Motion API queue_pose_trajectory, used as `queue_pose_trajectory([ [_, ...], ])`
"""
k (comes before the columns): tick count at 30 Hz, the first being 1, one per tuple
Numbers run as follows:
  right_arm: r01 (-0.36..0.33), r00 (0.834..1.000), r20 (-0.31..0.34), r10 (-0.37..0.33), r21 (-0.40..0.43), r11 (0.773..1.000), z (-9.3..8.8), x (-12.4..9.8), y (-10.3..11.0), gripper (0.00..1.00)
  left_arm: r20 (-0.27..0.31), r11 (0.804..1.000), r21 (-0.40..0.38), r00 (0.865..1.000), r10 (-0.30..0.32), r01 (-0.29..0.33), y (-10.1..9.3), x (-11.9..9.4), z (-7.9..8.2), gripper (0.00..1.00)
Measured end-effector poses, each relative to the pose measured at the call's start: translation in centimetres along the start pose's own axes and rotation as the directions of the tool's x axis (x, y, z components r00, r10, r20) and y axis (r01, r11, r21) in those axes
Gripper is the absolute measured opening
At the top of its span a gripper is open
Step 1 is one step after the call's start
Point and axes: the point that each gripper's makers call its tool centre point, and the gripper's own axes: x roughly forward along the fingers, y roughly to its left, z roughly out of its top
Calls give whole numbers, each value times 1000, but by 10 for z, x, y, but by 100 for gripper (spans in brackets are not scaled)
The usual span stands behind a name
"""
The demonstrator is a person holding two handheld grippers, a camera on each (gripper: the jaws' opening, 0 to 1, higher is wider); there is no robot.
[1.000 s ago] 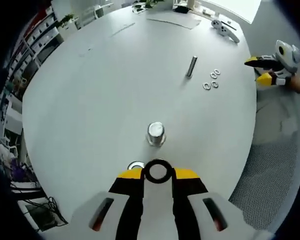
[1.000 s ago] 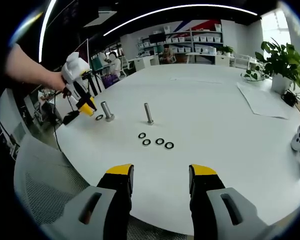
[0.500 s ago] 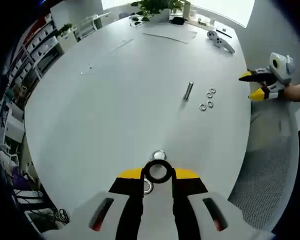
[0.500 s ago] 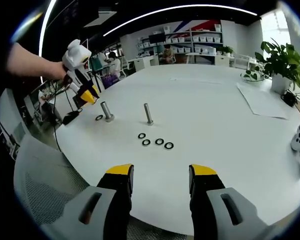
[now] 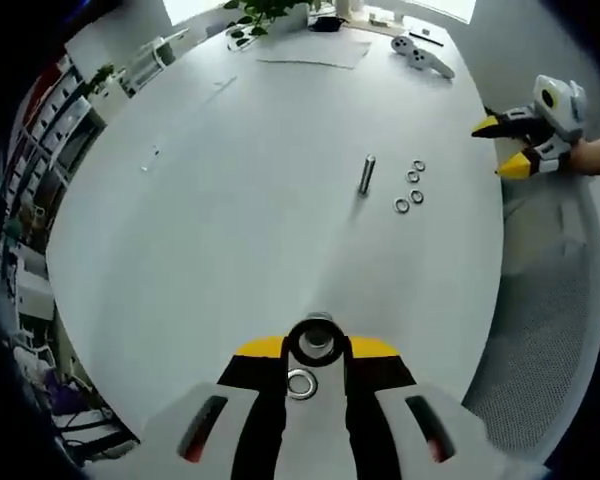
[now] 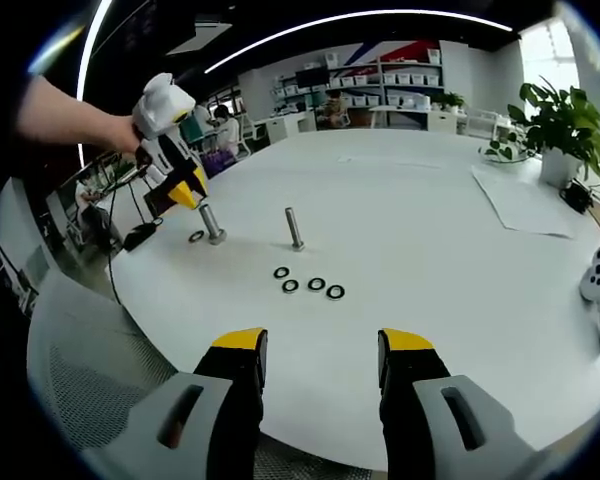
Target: Place the washer onto the threaded stud by aligning its center hole with the stud, sliding it down to the base, and recovering from edge contact or off-axis alignment until the washer reaches the visible bottom stop.
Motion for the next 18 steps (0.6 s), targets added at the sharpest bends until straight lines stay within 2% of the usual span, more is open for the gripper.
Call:
queue_pose_trajectory([
  [18,1,1000,-4,-1,-5,1000,-1,0,0,46,-21,1000,-5,1000,-22,22,-2,11,-1,19],
])
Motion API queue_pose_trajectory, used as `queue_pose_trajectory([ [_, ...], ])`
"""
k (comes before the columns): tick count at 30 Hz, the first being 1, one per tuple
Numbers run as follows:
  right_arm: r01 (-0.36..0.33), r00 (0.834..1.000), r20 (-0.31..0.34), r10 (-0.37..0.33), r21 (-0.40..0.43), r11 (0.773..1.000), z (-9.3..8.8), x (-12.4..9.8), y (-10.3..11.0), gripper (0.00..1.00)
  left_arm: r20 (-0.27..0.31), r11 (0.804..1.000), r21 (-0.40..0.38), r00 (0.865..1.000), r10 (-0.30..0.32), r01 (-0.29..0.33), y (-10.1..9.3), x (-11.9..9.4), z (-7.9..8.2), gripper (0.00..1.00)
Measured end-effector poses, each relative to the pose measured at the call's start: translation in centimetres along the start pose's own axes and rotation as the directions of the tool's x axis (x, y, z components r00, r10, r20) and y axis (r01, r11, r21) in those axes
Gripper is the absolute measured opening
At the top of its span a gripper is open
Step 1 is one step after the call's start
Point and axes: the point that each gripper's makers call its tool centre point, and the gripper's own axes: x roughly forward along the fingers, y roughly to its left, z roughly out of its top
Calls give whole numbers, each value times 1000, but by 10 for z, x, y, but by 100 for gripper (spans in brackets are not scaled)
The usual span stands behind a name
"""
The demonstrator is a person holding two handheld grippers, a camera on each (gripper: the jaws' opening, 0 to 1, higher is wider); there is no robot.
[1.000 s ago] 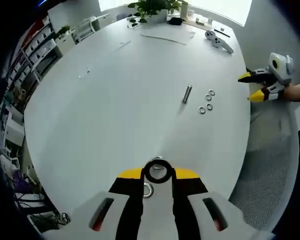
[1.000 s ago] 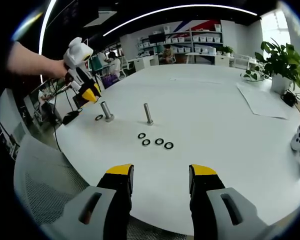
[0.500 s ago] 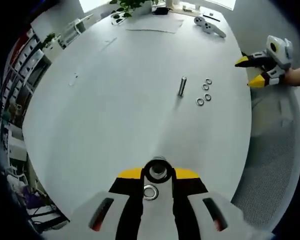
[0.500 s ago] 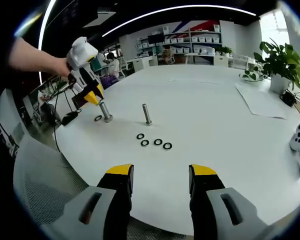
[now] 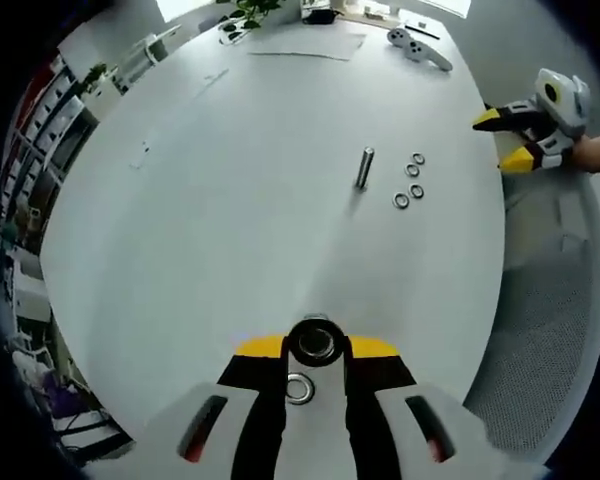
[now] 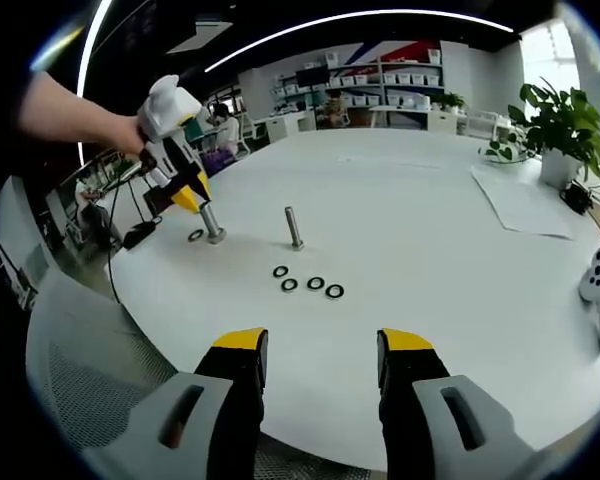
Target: Place the washer onto the threaded stud by aligning its center hole with the stud, sliding it down to the base, and recovering from edge contact or off-axis alignment until the washer reaches the visible bottom stop.
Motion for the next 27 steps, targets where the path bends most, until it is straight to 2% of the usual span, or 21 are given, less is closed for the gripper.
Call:
queue_pose_trajectory([
  [27,4,1000,-12,-4,-9,1000,-2,1,-1,46,-114,998,58,993,-10,17,0,45,-11,19],
])
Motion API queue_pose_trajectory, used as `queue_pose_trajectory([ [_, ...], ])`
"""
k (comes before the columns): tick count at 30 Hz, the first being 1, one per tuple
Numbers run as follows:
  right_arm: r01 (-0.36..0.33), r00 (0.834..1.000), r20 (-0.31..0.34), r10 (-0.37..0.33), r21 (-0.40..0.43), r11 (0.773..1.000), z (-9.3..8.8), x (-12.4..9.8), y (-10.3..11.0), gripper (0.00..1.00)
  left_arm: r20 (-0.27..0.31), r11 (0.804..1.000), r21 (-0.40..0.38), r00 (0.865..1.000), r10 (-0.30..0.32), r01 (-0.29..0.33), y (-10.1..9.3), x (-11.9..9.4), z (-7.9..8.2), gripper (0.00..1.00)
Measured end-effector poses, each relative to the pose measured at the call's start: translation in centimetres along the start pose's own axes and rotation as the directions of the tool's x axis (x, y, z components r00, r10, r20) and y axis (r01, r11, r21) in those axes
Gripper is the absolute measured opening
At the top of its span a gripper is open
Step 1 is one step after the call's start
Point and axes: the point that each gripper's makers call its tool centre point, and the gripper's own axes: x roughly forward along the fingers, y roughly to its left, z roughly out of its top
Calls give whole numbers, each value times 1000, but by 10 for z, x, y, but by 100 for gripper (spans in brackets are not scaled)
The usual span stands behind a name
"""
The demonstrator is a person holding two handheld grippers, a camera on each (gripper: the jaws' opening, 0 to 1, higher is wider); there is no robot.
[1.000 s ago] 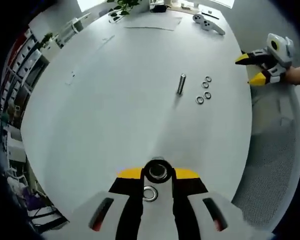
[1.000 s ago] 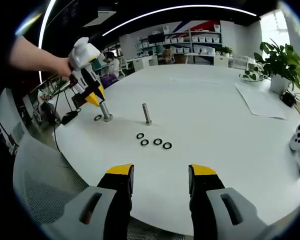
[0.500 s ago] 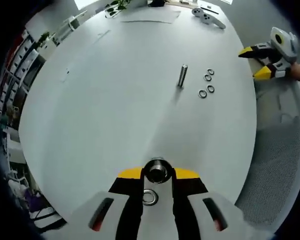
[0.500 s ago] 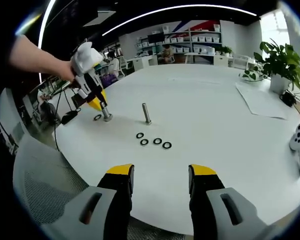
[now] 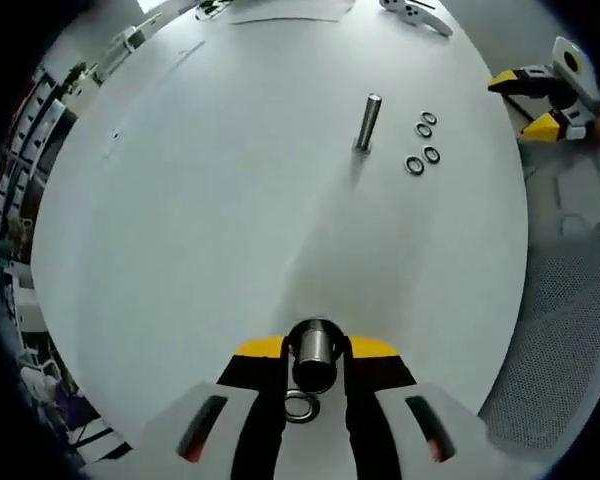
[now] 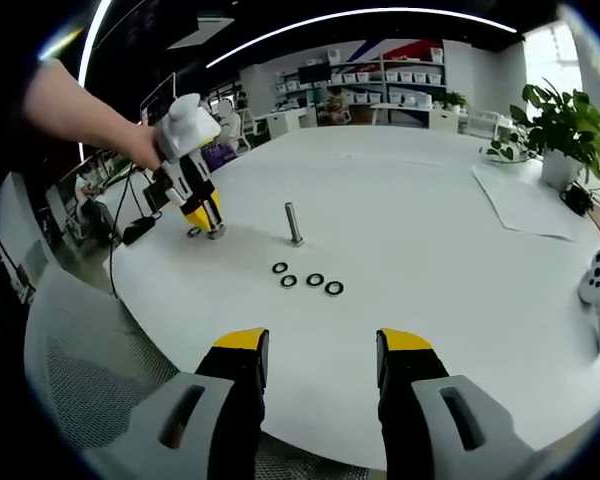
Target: Place the washer onto the threaded stud by aligning its center hole with the stud, sliding it down to the base, and recovering from edge contact or off-axis alignment until the washer reaches the visible bottom stop.
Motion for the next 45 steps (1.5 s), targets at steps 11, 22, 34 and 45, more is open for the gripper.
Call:
queue_pose_trajectory([
  [11,-1,1000,-4,1,0,1000,0,0,1,45,6,1000,-5,1000,-15,15,-1,3,-1,19],
  [22,-7,1000,-8,7,0,1000,-1,0,2,45,86,999,-51,996,3,2,4,-2,5,21],
  [34,-11,1000,-8,11,-1,1000,-1,0,2,45,109,998,-42,993,53,-49,5,-18,-8,25],
  [45,-12,1000,-8,12,-1,1000,-1,0,3,45,75,994,-98,995,65,-58,9,-16,-41,27],
])
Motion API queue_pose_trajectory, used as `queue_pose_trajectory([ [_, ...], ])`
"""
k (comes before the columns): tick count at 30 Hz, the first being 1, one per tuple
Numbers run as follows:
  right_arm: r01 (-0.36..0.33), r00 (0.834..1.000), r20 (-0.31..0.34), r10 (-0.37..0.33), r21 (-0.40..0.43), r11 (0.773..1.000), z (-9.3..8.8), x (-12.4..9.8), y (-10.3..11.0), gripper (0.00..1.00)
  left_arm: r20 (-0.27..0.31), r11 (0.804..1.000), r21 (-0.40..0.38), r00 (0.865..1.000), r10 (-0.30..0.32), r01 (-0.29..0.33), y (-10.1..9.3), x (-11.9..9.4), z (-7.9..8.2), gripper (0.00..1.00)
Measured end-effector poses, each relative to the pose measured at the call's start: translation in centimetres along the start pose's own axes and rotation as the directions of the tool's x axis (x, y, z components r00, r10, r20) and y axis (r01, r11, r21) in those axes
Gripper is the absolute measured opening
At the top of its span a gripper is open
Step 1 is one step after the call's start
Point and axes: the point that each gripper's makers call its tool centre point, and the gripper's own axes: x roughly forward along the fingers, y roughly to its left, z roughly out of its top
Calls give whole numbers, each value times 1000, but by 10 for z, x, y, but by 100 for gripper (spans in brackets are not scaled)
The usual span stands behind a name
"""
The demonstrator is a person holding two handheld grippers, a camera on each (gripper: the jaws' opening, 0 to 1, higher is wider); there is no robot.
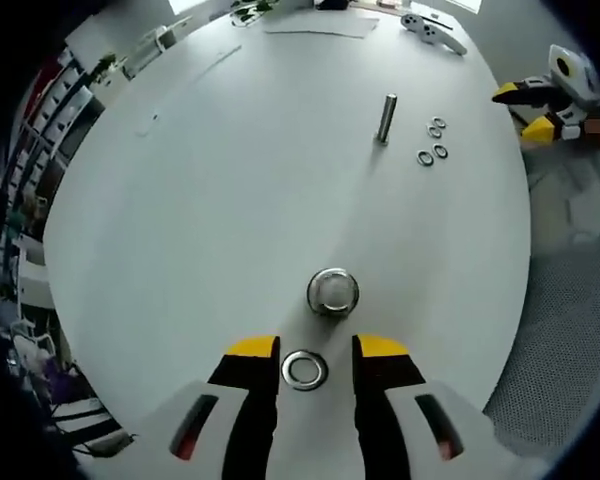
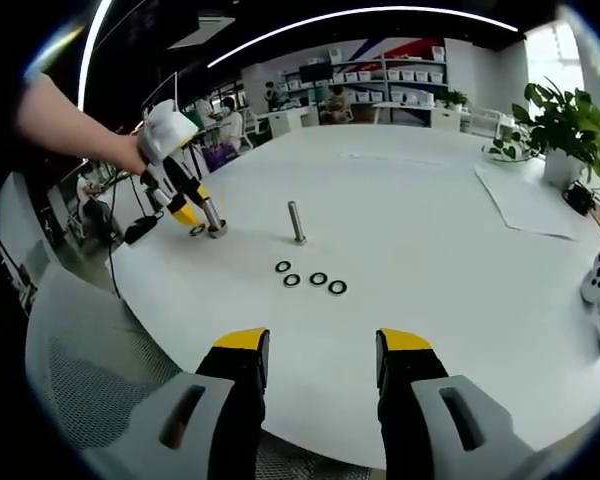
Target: Place the washer onto the threaded stud by aligning its center hole with the stud, sliding it down to the base, and recovering from edge contact or off-axis alignment until the washer reaches the visible bottom stop.
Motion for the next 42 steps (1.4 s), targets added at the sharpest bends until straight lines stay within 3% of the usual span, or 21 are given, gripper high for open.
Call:
queue_pose_trajectory([
  [7,6,1000,4,-6,-1,1000,0,0,-1,45,-28,999,-52,1000,5,-6,1,8,-21,30],
  [20,10,1000,3,-10,-3,1000,0,0,-2,45,-49,990,-141,999,8,-15,6,17,-37,29],
  [33,10,1000,-6,-10,-7,1000,-1,0,-1,45,-43,984,-177,999,-23,15,9,20,-34,28],
  [38,11,1000,-8,-11,-7,1000,-1,0,-2,45,-58,987,-157,998,-29,19,8,20,-33,28],
  [42,10,1000,-6,-10,-6,1000,-1,1,-2,45,-72,985,-164,996,-61,48,6,20,-33,34],
])
